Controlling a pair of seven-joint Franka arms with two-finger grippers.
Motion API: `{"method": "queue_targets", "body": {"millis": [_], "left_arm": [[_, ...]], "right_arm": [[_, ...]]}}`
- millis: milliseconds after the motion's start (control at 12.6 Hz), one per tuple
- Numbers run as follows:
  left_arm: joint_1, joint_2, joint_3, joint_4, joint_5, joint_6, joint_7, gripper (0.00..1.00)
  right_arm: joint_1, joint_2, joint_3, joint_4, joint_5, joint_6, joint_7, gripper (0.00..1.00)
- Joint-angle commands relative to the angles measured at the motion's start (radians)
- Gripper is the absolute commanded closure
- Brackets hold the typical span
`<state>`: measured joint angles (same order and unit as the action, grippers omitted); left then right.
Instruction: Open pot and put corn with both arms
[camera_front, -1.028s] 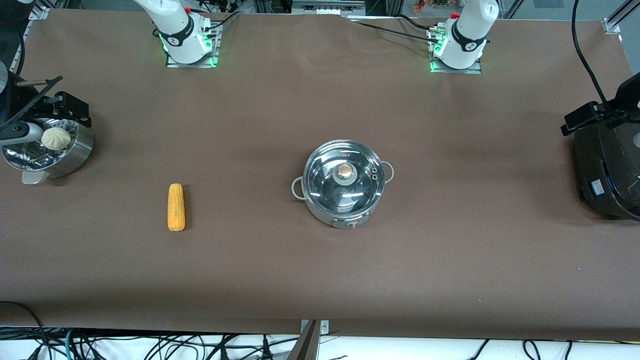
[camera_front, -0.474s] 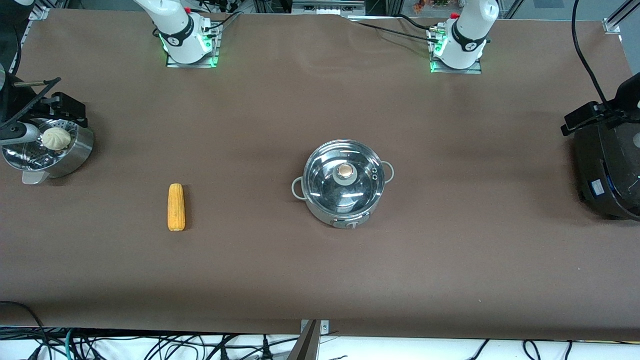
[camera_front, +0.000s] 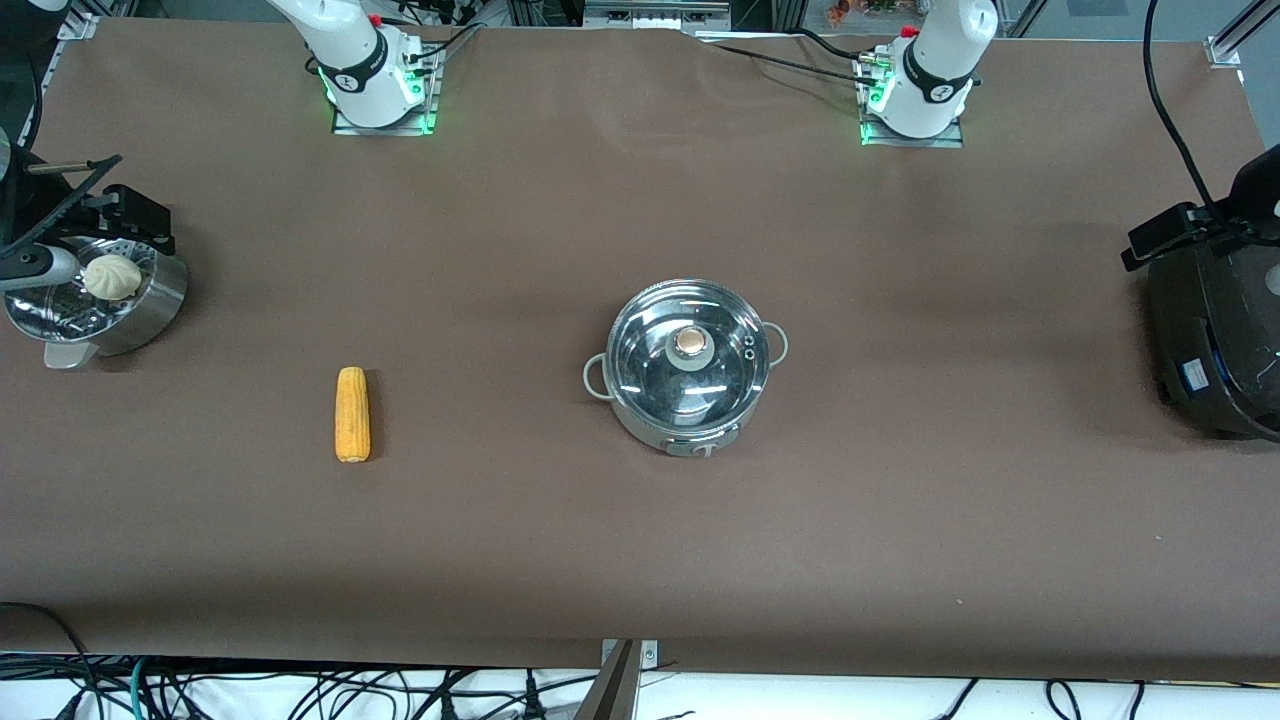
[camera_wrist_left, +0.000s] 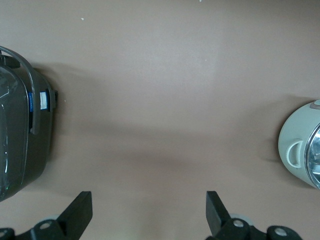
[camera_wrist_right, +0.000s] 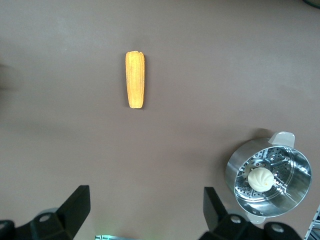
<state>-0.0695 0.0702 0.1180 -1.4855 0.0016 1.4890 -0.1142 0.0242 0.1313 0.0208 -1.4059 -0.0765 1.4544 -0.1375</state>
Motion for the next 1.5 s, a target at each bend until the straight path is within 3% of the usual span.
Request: {"method": "queue_targets", "body": {"millis": [0, 791, 1423], "left_arm": [[0.004, 0.002, 0.0, 0.022, -0.017, -0.021, 0.007, 0.0], [0.005, 0.003, 0.0, 0.022, -0.017, -0.021, 0.007, 0.0], [0.005, 0.003, 0.002, 0.017, -0.015, -0.023, 0.001, 0.0]], "right_arm": [[-0.001, -0.012, 0.001, -0.005, -0.012, 0.006, 0.009, 0.0], [-0.007, -0.009, -0.001, -0.005, 0.006, 0.006, 0.012, 0.0], [-0.006, 0.093, 0.001, -0.005, 0.006, 0.09, 0.01, 0.0]]}}
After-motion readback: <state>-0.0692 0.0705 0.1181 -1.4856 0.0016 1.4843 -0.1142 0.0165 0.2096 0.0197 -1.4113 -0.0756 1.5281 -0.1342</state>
